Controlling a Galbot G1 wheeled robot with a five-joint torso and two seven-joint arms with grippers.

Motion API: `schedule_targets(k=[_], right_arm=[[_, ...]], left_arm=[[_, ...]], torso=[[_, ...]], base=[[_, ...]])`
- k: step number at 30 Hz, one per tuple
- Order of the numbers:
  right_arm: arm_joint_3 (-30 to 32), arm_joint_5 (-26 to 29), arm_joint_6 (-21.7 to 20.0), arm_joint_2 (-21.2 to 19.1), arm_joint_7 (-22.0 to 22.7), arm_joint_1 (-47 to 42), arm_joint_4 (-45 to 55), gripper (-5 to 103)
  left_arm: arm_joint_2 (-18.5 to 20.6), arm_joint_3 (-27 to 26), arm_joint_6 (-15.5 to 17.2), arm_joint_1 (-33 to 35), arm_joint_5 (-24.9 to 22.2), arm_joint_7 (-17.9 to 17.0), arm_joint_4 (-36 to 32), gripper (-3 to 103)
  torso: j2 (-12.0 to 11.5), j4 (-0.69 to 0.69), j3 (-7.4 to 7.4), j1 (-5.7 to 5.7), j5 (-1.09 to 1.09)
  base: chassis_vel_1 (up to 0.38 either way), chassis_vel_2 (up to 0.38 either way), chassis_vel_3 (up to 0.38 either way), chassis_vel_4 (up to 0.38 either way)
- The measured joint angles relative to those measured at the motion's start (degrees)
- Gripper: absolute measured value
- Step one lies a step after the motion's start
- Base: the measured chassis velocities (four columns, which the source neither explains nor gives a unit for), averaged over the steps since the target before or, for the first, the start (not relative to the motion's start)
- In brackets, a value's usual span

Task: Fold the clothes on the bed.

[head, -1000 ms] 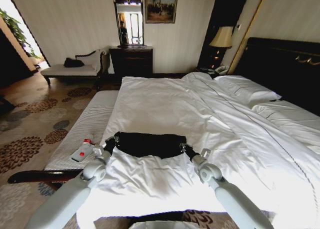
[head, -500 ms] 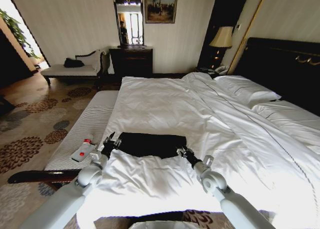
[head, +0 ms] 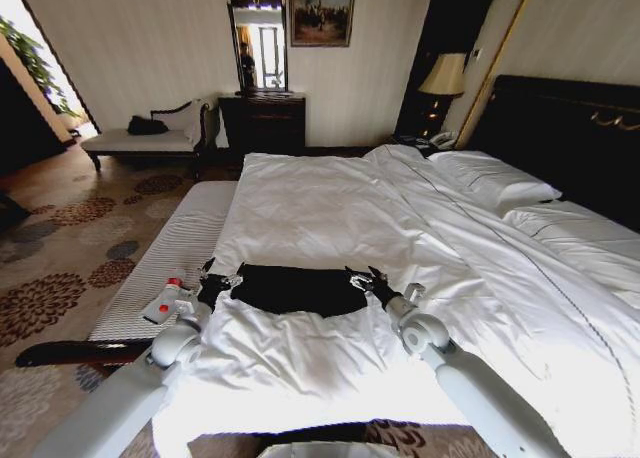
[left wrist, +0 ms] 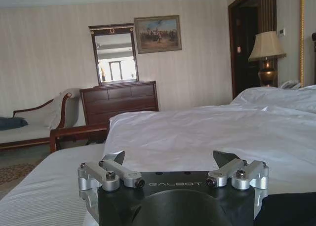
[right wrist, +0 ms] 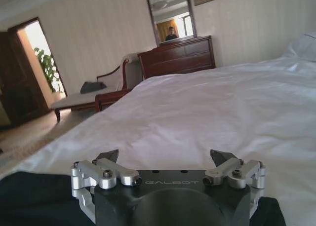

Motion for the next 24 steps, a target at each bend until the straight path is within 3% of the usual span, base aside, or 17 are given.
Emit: schedule_targets(k=[3, 11, 18, 24], right_arm=[[-6.2, -6.4, 2.3, 1.8, -1.3, 5.0, -6.1, 100], [-13.2, -14.0, 6.6, 7.1, -4.1, 9.7, -15.7, 100], [-12.6, -11.4, 6.5, 9.3, -4.6, 8.8, -19.6, 100], [-8.7, -8.9, 5.5, 6.1, -4.5, 5.2, -17.8, 100]], left_arm=[[0.7, -1.8, 0.9, 3.7, 0.3, -1.3, -2.5, 100], [0.2, -7.8, -0.9, 13.2, 2.3, -0.6, -5.9, 100], [-1.3, -9.2, -1.5, 16.4, 2.3, 0.7, -8.0, 100], [-1.3, -8.6, -1.6, 15.7, 2.4, 0.9, -8.2, 100]], torso=[[0.0, 0.00, 0.00, 0.00, 0.01], [0.0, 0.01, 0.00, 0.00, 0.00], [0.0, 0.00, 0.00, 0.00, 0.01], [0.0, -0.03, -0.01, 0.00, 0.02]], base=[[0.000, 0.000, 0.000, 0.000], [0.000, 0.000, 0.000, 0.000], [0.000, 0.000, 0.000, 0.000], [0.000, 0.000, 0.000, 0.000]])
